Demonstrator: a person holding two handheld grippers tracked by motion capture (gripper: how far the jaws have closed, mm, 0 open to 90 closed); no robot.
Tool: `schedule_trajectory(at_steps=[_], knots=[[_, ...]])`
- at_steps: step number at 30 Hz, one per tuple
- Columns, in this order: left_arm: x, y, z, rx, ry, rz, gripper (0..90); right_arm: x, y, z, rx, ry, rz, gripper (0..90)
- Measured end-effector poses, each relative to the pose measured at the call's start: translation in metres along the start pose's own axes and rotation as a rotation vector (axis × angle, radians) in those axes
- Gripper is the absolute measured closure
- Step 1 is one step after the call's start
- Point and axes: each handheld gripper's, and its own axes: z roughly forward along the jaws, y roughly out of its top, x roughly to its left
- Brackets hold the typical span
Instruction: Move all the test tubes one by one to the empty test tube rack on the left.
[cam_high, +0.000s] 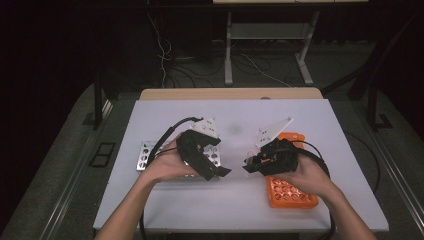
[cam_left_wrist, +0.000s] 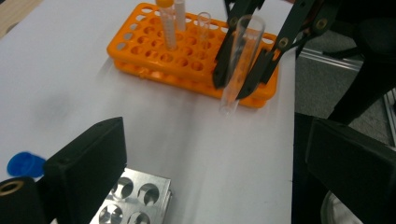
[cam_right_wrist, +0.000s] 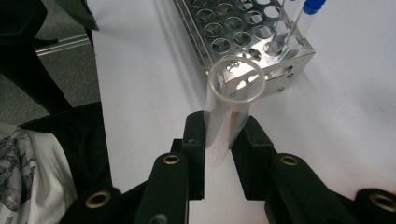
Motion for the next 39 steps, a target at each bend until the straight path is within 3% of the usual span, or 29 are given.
schedule_trajectory(at_steps=[11,27,32,39], knots=[[-0.003,0.014,0.01,0.036,-0.07,0.047,21.3,0.003,0.005,0.019,0.015,0.033,-0.02,74.8],[-0.004,0.019,0.022,0.12,-0.107,0.105,65.4,0.01,0.011,0.039,0.03,0.07,-0.041,74.8],[-0.003,0.018,0.023,0.132,-0.102,0.111,73.5,0.011,0.012,0.041,0.028,0.074,-0.047,74.8],[-0.001,0.018,0.02,0.126,-0.113,0.102,74.5,0.011,0.013,0.041,0.018,0.082,-0.04,73.6]])
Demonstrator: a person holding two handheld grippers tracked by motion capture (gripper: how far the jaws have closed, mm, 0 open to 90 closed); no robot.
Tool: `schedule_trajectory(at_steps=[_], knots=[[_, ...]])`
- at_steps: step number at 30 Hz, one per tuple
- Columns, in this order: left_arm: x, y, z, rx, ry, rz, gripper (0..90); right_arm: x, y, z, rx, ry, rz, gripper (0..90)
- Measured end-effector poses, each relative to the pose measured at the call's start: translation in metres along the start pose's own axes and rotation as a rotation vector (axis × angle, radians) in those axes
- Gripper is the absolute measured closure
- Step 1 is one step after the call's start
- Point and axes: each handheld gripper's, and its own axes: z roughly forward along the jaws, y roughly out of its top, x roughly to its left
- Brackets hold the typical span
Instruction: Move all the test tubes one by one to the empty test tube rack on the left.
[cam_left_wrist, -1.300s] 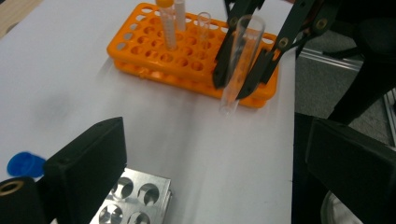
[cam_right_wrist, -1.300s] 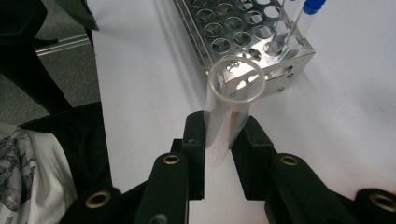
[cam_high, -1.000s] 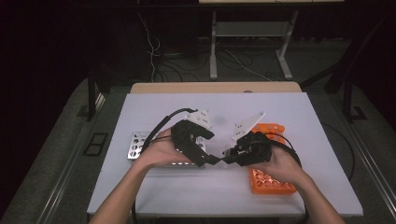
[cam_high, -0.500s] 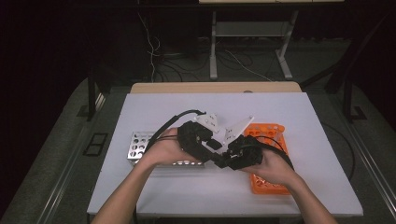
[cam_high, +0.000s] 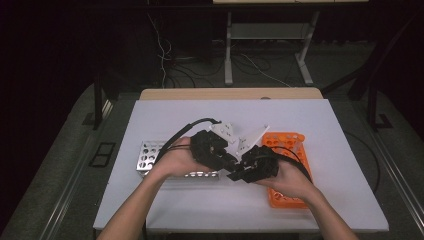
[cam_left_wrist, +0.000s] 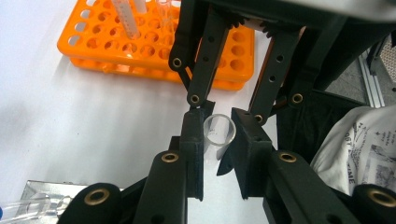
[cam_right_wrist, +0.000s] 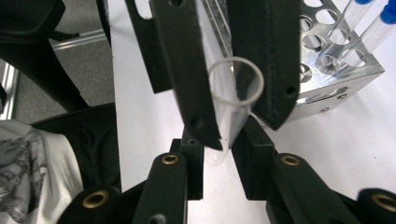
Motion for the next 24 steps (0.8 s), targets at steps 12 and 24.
schedule_trajectory(at_steps=[12,24], knots=[[0.005,0.002,-0.018,-0.019,0.021,-0.01,74.6,-0.007,-0.007,-0.027,-0.067,-0.031,0.049,56.2],[0.013,-0.002,-0.042,-0.032,0.072,-0.039,74.6,-0.014,-0.021,-0.061,-0.124,-0.055,0.126,30.2]])
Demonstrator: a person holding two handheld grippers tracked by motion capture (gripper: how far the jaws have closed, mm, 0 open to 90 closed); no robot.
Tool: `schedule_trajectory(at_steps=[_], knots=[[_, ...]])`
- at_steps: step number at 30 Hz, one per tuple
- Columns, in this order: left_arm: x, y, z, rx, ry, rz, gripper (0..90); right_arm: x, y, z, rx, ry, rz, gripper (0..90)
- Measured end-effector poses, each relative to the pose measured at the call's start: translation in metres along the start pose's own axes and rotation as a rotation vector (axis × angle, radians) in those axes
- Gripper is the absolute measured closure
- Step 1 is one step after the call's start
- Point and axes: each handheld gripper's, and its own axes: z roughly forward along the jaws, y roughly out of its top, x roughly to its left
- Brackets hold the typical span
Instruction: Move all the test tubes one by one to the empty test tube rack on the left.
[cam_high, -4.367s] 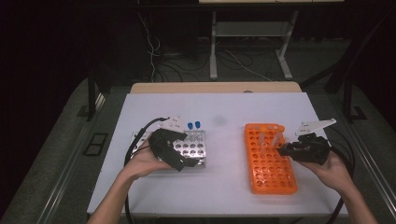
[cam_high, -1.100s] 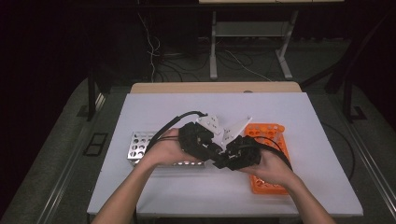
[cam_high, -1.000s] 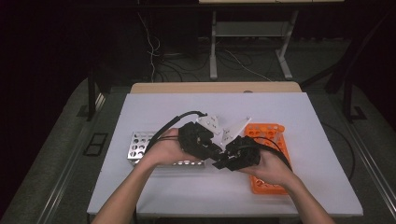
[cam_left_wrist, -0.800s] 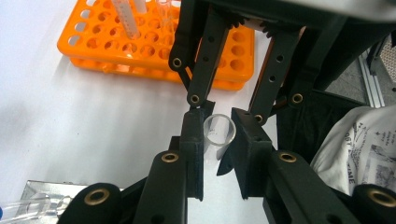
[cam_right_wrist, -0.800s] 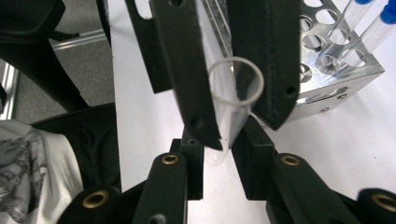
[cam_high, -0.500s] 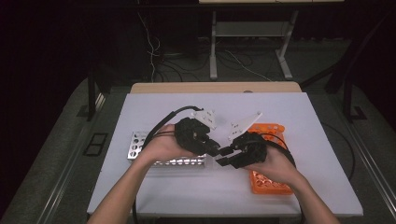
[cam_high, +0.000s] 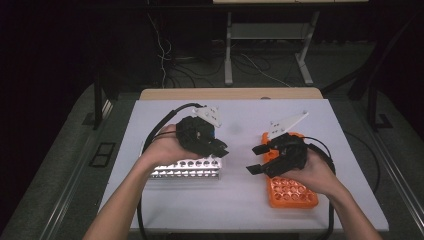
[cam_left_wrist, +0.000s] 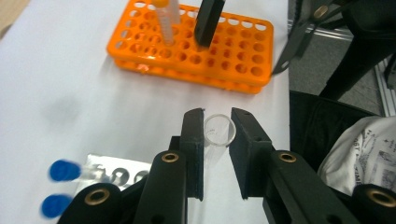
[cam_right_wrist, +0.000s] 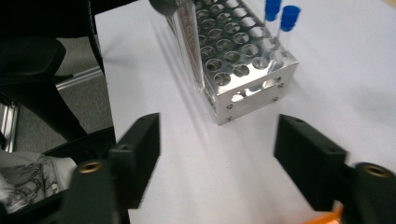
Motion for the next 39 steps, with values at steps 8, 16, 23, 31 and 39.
schedule_trajectory(at_steps=[8,16,23,31,39], knots=[[0.008,-0.006,-0.017,-0.001,0.046,-0.022,74.5,-0.004,-0.009,-0.022,-0.037,-0.059,0.056,0.1],[0.019,-0.013,-0.034,-0.008,0.093,-0.045,74.6,-0.01,-0.021,-0.037,-0.051,-0.087,0.09,0.2],[0.032,-0.019,-0.045,-0.014,0.131,-0.081,74.6,-0.012,-0.037,-0.046,-0.052,-0.103,0.112,0.2],[0.053,-0.026,-0.05,-0.019,0.16,-0.122,74.6,-0.012,-0.05,-0.052,-0.056,-0.111,0.124,0.2],[0.072,-0.032,-0.045,-0.013,0.177,-0.142,74.6,-0.012,-0.059,-0.054,-0.052,-0.109,0.136,0.2]])
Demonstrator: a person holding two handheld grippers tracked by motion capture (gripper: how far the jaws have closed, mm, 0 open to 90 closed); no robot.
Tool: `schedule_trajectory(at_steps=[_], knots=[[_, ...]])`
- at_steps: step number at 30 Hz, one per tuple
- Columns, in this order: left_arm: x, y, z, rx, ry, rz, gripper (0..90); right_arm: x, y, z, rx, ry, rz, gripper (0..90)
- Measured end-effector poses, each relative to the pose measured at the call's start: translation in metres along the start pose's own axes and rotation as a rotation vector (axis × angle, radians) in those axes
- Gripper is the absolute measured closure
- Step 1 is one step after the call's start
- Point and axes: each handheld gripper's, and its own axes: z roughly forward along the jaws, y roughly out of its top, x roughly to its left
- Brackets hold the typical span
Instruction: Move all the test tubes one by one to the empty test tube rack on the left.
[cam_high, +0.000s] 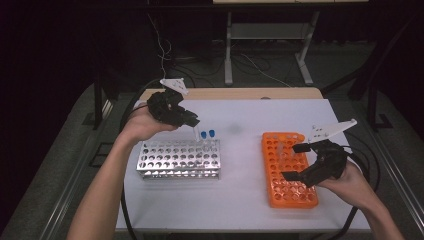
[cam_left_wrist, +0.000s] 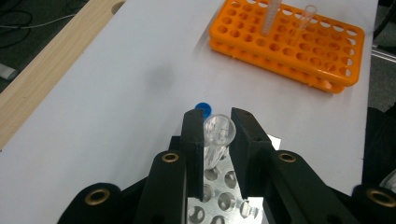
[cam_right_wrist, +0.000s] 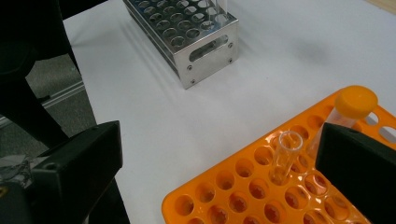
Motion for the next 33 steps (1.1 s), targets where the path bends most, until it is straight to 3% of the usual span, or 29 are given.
schedule_trajectory(at_steps=[13,20,33], knots=[[0.015,-0.005,0.018,0.014,-0.002,-0.002,74.6,-0.002,-0.018,-0.004,-0.01,0.0,0.021,0.2],[0.021,-0.016,0.03,0.021,-0.012,-0.016,74.6,-0.004,-0.028,-0.007,-0.014,-0.003,0.04,0.2],[0.023,-0.03,0.048,0.03,-0.044,-0.028,74.6,-0.007,-0.04,-0.003,-0.019,0.001,0.063,0.2]])
